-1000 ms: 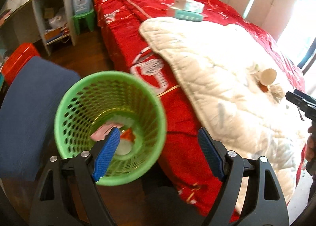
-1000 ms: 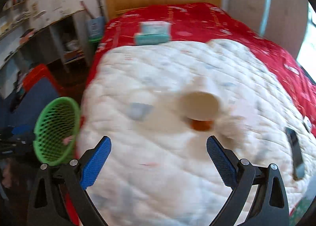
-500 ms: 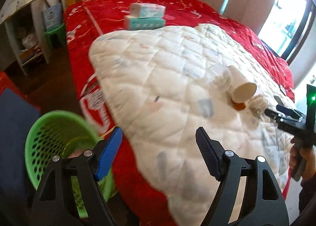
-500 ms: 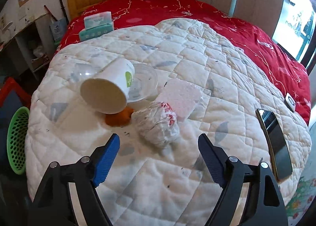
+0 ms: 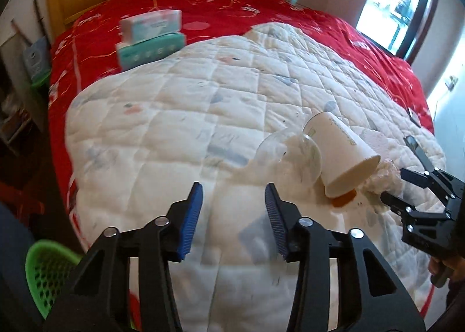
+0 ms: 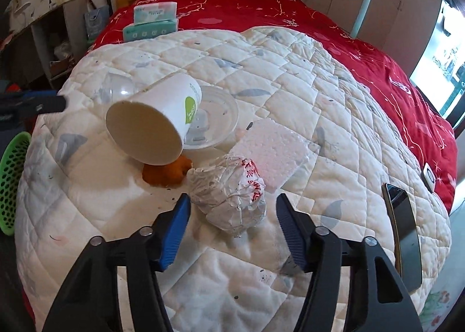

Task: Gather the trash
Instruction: 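Grasp clear cup with left tool while right grasps foil-wrapped ball, then carry both items over the green basket and open both tools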

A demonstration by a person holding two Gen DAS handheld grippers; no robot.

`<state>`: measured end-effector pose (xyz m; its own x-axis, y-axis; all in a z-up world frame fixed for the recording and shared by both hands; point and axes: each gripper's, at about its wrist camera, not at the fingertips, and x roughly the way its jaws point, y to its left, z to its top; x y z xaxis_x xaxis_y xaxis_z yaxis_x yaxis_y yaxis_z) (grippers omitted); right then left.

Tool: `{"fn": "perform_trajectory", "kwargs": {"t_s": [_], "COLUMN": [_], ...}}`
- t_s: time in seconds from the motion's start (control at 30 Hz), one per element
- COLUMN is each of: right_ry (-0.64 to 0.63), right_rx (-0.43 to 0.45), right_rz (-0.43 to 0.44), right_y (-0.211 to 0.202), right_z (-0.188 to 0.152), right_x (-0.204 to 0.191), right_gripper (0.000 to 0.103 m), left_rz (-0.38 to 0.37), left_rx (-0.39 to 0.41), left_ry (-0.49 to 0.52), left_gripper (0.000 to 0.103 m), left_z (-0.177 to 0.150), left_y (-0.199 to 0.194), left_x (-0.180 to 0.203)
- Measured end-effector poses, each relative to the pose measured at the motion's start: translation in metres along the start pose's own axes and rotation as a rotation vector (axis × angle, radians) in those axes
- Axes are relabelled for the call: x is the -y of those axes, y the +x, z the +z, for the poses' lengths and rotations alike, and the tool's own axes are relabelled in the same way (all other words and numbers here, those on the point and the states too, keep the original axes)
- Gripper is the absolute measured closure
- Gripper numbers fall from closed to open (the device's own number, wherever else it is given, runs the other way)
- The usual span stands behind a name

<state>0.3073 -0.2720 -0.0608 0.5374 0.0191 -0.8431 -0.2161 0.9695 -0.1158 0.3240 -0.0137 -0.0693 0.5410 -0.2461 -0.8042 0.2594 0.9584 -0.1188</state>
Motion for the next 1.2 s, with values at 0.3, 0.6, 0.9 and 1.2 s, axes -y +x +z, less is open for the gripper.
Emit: {"fn": "perform_trajectory", "kwargs": {"t_s": [0.3,0.6,0.9,1.2], "right_ry": [0.014,0.044,0.069,0.065], "right_rx": [0.004,0.01,0.045,0.07], "right_rz": [0.023,0.039,0.078,0.137], "right_y": [0.0,-0.011,-0.043,-0.071], "right_z": [-0.001,-0.009,-0.019,-0.022], "right_x": [0.003,0.004,-0.011,-0.049], "right_gripper": [0.055,0.061,0.061,0.061], "left_rz": [-0.065,-0.07,0.02,0.107], "left_rx": [-0.03,-0.006,0.048,0.117], "left_ry": [0.036,0.004,-0.01,-0.04], "left_gripper": [0.073,0.102,0.103,0.103], "left_z": [0.018,0.015,-0.007,-0.044], "left_y": [0.043,0.049,-0.001,-0.069], "left_x": [0.015,0.024,0.016,-0.015]}}
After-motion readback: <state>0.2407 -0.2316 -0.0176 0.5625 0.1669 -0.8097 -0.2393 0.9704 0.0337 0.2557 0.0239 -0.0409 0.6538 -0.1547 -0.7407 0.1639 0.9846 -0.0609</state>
